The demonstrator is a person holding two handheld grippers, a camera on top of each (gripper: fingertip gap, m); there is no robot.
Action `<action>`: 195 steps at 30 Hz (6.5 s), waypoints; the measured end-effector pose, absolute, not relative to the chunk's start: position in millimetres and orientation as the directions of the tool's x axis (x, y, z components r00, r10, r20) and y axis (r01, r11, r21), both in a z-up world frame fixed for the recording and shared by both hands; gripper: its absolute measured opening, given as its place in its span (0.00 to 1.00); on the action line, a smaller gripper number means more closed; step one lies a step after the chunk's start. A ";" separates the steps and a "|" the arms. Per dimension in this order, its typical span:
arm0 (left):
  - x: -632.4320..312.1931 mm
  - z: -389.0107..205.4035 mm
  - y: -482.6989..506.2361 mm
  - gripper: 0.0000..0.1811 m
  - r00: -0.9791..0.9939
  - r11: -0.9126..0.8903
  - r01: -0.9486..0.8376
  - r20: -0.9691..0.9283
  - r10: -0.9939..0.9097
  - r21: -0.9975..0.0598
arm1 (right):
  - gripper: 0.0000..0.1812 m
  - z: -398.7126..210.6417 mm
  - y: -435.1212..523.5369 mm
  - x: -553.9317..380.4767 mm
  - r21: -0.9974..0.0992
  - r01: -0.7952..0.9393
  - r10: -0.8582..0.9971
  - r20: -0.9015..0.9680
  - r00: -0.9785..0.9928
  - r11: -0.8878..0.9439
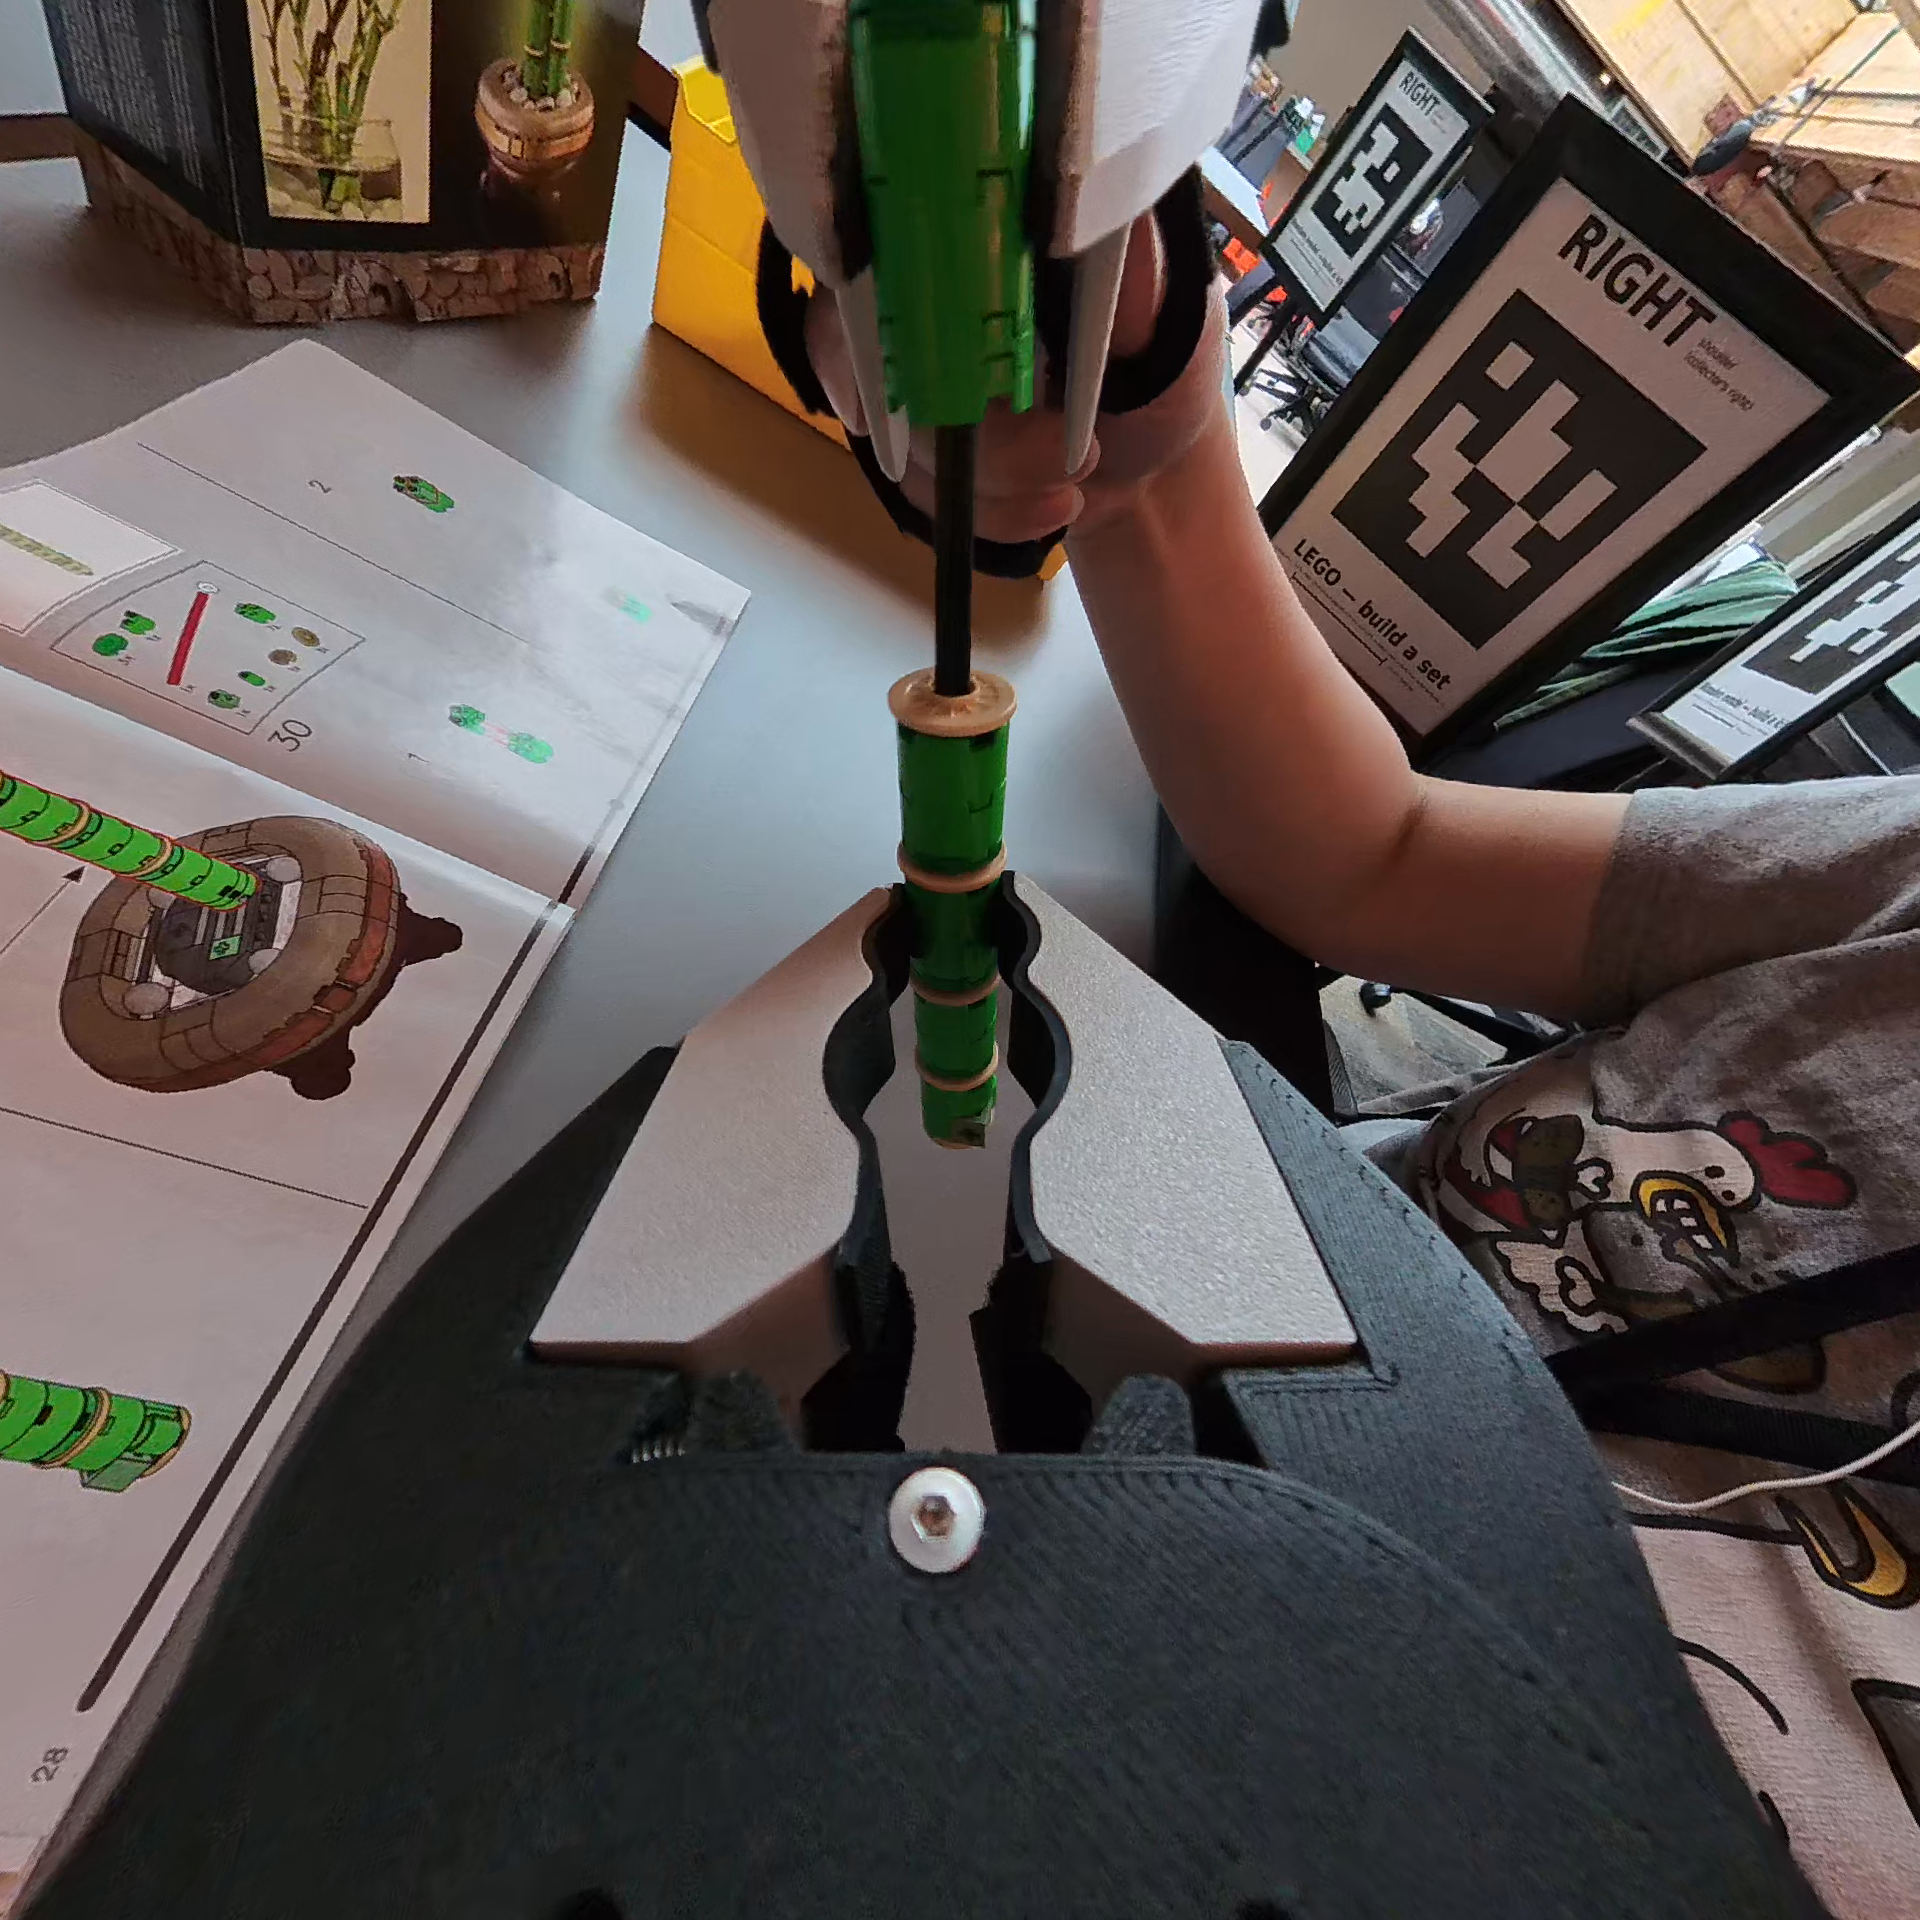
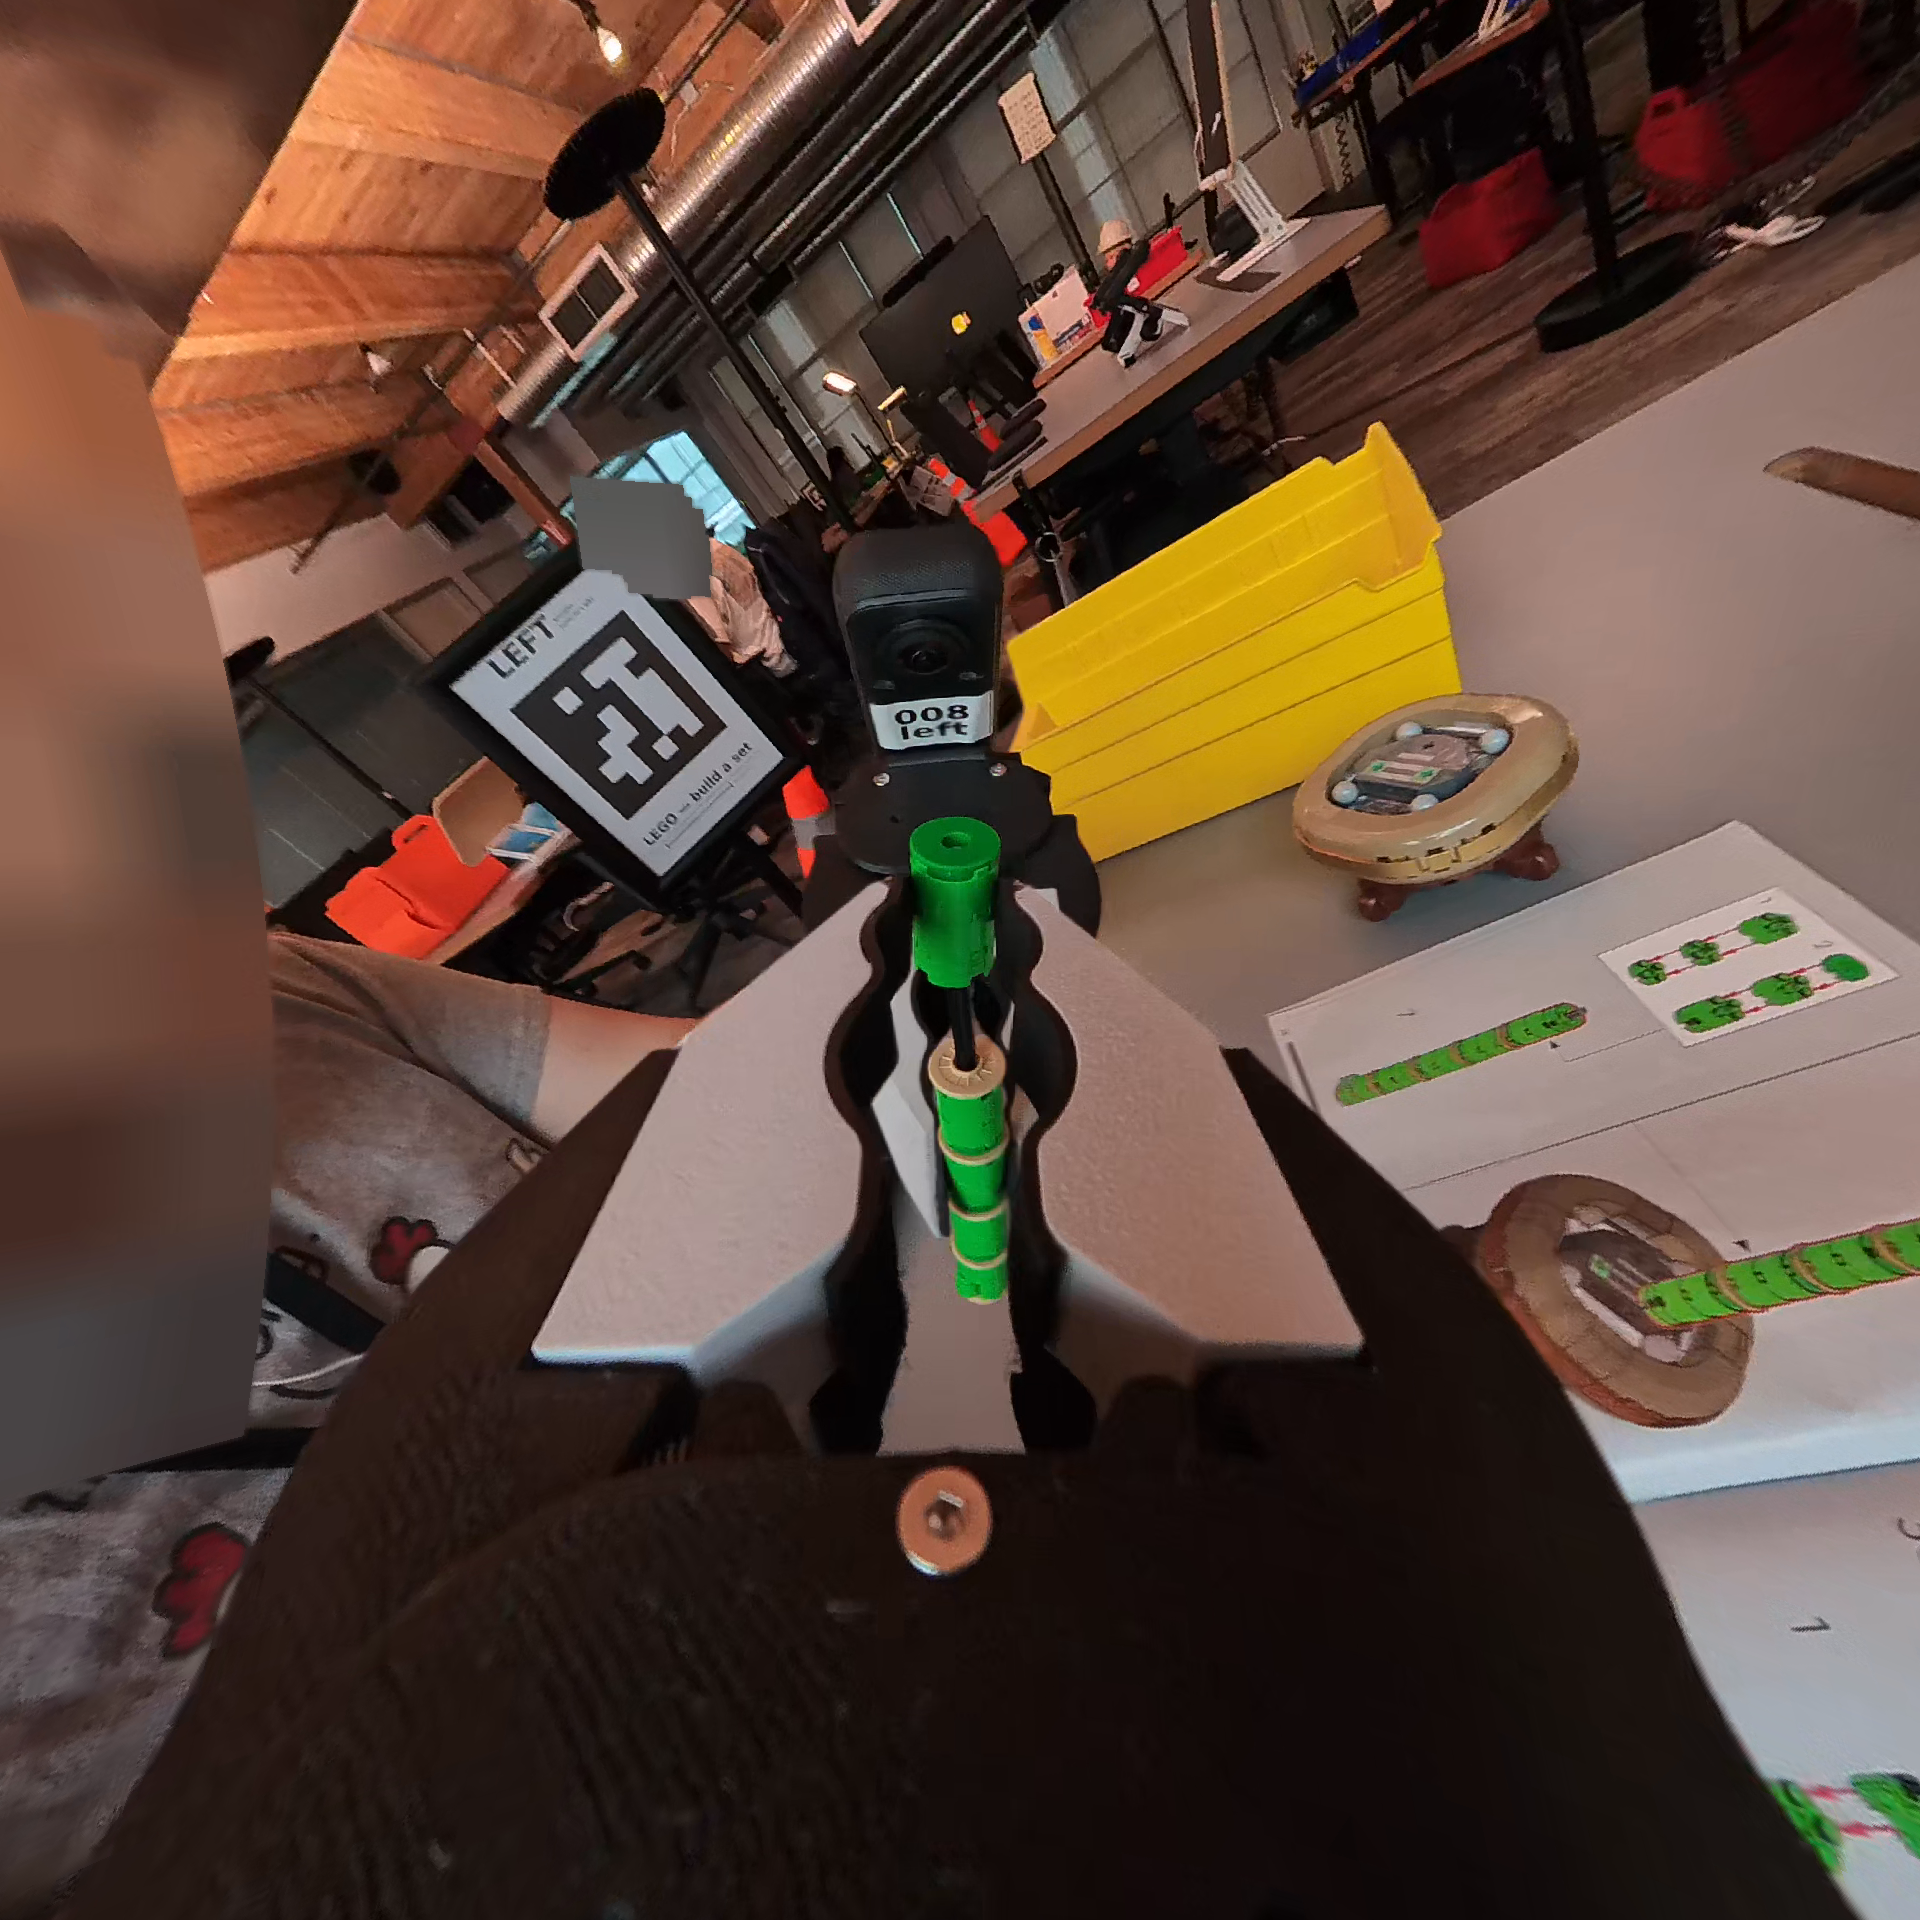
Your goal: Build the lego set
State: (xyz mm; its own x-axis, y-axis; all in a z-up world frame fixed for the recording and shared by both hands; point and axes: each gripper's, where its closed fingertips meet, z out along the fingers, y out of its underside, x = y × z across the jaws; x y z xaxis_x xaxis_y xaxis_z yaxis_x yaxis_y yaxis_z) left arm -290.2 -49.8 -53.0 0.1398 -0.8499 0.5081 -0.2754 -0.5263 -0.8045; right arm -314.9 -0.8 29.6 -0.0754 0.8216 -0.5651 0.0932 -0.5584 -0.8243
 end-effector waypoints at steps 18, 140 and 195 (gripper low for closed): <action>-287.3 -58.5 -52.3 0.08 0.150 -0.499 -0.311 0.476 -0.866 -0.809 | 0.08 26.1 -7.1 -314.4 -0.837 0.120 0.832 -0.545 -0.105 -0.533; -293.7 -4.0 -57.8 0.01 0.063 -0.203 -0.073 0.198 -0.978 -0.977 | 0.02 7.5 -52.6 -314.1 -0.979 0.003 0.974 -0.204 -0.096 -0.205; -281.5 17.2 -80.9 0.01 0.236 0.421 -0.089 -0.430 -0.872 -0.903 | 0.08 62.8 -95.5 -307.1 -0.961 -0.099 0.966 0.258 0.022 0.259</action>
